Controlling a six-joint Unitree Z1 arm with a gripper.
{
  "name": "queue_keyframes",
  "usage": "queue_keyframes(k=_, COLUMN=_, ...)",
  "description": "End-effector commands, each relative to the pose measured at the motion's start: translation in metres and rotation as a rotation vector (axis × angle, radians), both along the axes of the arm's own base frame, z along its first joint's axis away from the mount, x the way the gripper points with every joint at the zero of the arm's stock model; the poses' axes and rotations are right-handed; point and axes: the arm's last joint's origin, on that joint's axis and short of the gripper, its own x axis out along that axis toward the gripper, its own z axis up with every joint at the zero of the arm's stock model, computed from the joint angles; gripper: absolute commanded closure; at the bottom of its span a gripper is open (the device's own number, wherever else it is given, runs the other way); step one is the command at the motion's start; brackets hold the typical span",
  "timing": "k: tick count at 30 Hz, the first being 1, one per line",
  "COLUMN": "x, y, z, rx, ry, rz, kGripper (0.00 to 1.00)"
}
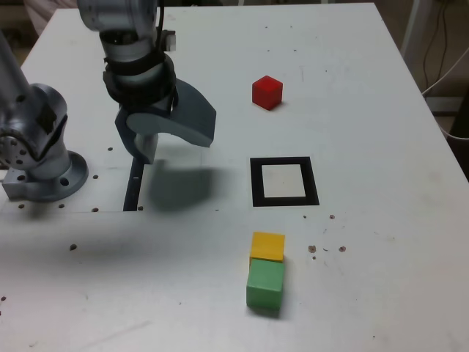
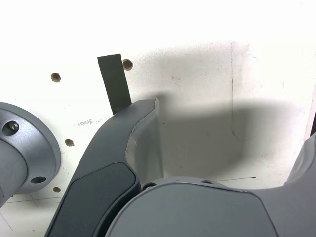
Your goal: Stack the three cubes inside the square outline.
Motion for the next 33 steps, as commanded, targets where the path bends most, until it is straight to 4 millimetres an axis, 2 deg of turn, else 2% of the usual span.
queue_keyframes(k=1, x=-0.002, y=0.000, z=0.001, rx=0.001, ry=-0.008, rz=0.000, kGripper=0.00)
queue_keyframes(k=19, x=-0.002, y=0.003, z=0.008, rx=0.033, ry=-0.053, rz=0.011, kGripper=0.00)
queue_keyframes(k=33, x=0.010, y=0.025, z=0.018, rx=0.034, ry=-0.051, rz=0.142, kGripper=0.00)
